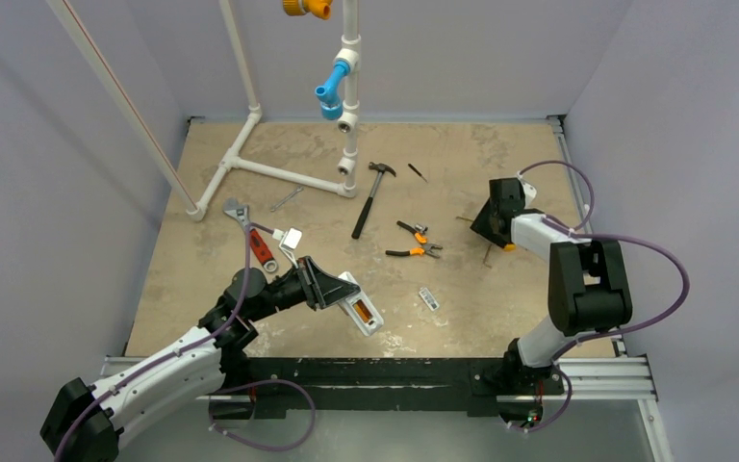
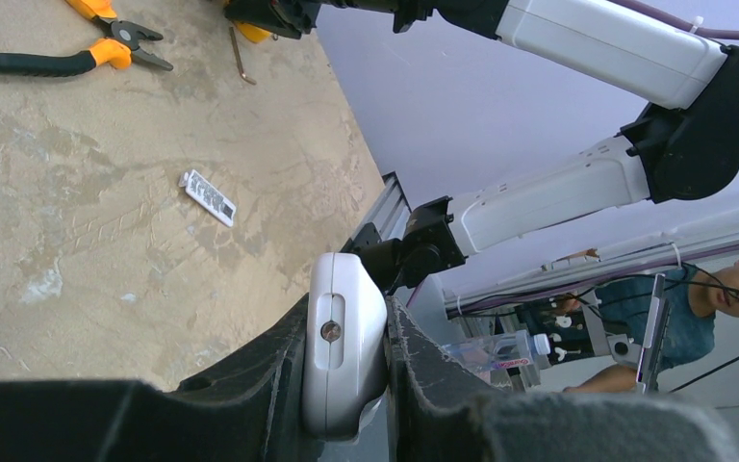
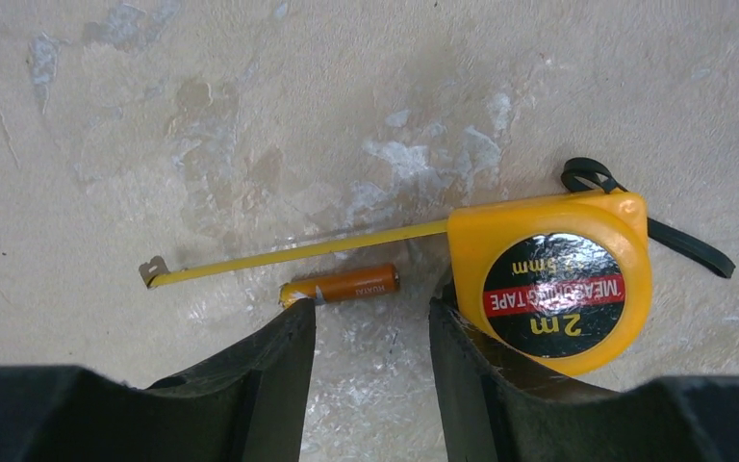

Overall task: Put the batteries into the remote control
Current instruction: Pick up the battery from the center of the board.

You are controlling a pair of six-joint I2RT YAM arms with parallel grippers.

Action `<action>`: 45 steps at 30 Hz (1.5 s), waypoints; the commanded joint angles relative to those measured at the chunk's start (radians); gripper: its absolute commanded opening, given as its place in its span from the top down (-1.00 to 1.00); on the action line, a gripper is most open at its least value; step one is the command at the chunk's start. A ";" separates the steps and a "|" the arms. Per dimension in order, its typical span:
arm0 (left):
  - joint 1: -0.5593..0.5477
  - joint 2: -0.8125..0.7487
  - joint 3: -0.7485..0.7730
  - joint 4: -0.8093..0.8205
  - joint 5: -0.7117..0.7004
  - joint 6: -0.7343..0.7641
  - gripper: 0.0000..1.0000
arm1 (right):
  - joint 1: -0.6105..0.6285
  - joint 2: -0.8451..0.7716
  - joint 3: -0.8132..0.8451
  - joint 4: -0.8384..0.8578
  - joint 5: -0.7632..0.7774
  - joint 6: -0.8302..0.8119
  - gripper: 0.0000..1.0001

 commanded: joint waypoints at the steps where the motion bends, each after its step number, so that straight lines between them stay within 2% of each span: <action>1: 0.000 -0.006 0.012 0.048 0.015 0.003 1.00 | -0.015 0.030 0.034 0.016 0.045 -0.004 0.07; 34: 0.001 -0.029 0.029 -0.004 0.024 0.016 1.00 | -0.025 0.149 0.181 -0.021 -0.012 -0.093 0.02; 45: 0.001 -0.031 0.023 -0.003 0.020 0.014 1.00 | -0.025 0.172 0.187 -0.027 -0.104 -0.114 0.28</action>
